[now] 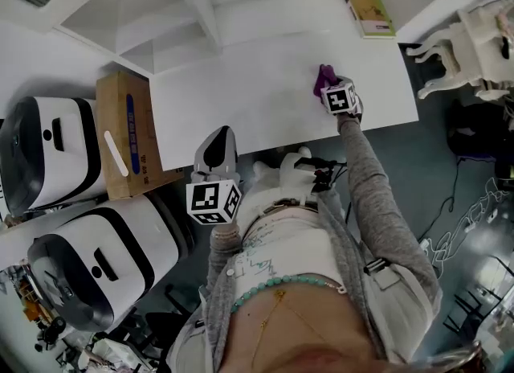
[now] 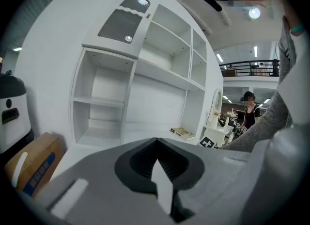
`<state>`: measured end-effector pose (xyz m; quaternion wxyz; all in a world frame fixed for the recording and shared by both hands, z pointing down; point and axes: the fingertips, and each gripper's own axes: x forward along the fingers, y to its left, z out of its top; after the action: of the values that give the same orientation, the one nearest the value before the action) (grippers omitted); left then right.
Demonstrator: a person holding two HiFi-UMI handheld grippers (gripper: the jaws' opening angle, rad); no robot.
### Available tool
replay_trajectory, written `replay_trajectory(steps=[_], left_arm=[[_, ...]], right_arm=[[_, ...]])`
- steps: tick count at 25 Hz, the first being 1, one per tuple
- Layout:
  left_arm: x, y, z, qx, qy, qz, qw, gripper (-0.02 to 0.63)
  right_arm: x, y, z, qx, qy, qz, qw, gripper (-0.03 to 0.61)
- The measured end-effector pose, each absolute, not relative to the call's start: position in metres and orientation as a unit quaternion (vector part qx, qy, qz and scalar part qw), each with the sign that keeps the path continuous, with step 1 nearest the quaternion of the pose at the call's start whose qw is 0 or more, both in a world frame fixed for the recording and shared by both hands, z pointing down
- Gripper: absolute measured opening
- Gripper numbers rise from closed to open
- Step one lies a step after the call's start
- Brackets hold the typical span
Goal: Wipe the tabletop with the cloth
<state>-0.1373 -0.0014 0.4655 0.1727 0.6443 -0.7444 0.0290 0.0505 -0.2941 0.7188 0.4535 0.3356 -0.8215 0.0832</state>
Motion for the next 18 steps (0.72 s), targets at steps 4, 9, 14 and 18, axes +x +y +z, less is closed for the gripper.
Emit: replay_trajectory(steps=[4, 9, 14, 18], left_arm=[[-0.125, -0.015, 0.462, 0.637, -0.751, 0.029, 0.171, 0.000], [-0.100, -0.030, 0.450, 0.632, -0.754, 0.041, 0.172, 0.000], [-0.083, -0.035, 0.450, 0.615, -0.766, 0.052, 0.180, 0.000], [-0.071, -0.036, 0.453, 0.607, -0.771, 0.065, 0.184, 0.000]], right_arm=[[0.051, -0.296, 0.719, 0.317, -0.825, 0.087, 0.460, 0.085], [0.045, -0.297, 0.719, 0.259, -0.835, 0.092, 0.477, 0.087], [0.044, -0.294, 0.718, 0.228, -0.843, 0.091, 0.479, 0.087], [0.045, -0.296, 0.718, 0.222, -0.848, 0.086, 0.473, 0.087]])
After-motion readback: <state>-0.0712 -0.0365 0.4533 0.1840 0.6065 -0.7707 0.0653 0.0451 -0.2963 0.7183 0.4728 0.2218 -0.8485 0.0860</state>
